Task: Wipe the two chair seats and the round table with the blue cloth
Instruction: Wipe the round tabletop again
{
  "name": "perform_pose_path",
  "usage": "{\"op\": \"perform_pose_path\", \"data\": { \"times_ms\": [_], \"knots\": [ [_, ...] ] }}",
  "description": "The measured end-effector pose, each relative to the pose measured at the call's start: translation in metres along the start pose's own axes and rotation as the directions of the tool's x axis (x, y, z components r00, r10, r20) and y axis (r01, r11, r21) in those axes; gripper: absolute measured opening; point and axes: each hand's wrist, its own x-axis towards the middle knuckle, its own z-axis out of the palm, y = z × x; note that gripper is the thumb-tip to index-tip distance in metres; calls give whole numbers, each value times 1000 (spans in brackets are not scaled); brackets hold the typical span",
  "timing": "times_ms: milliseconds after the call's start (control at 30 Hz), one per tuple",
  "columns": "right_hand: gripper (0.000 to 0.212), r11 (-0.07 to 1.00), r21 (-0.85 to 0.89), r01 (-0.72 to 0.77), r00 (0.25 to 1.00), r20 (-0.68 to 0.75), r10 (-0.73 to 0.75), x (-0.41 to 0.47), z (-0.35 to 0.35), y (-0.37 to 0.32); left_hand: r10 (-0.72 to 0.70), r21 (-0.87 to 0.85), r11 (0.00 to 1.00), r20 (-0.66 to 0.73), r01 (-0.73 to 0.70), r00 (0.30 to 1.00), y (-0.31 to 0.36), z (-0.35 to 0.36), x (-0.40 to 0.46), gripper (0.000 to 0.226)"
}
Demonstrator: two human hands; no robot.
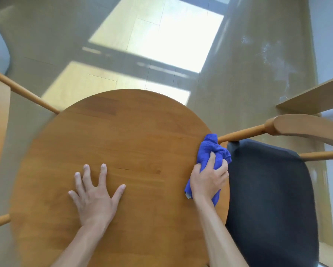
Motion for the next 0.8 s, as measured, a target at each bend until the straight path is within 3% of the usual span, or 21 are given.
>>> {"op": "perform_pose_path", "data": {
  "times_ms": [67, 133, 233, 333, 433, 533, 567, 633, 700, 800],
  "knots": [
    [50, 998, 13, -64, 998, 26, 64, 21, 12, -35, -5, 1, 1000, 12, 5, 1000, 1, 0, -1, 82],
    [54, 999, -3, -33, 997, 66, 33, 33, 25, -73, -4, -10, 1000, 10, 4, 1000, 2, 0, -1, 81],
    [54, 983, -3, 182, 977, 113, -180, 29, 44, -134, 0, -24, 1000, 2, 0, 1000, 1, 1, -1, 81],
    [55, 930, 30, 367, 904, 222, -364, 3, 56, -192, -1, -4, 1000, 2, 1, 1000, -1, 4, -1, 83],
    [56, 835, 107, 540, 770, 338, -541, -35, 65, -234, 22, 31, 999, -41, -21, 999, -5, 10, 1, 88],
    [57, 705, 171, 688, 632, 335, -698, -93, 70, -254, 90, 48, 995, -171, -83, 981, -11, 23, 4, 77],
    [57, 640, 204, 741, 561, 336, -757, -114, 70, -256, 133, 68, 990, -237, -120, 962, -13, 24, 5, 78],
    [51, 435, 280, 856, 330, 351, -876, -145, 71, -254, 211, 136, 975, -328, -175, 921, -18, 27, 7, 83],
    [45, 260, 356, 897, 145, 318, -937, -149, 74, -251, 207, 151, 974, -309, -167, 928, -20, 28, 9, 86],
    [42, 155, 375, 914, 49, 278, -959, -124, 78, -249, 127, 108, 989, -220, -105, 967, -17, 31, 8, 82]
  ]
}}
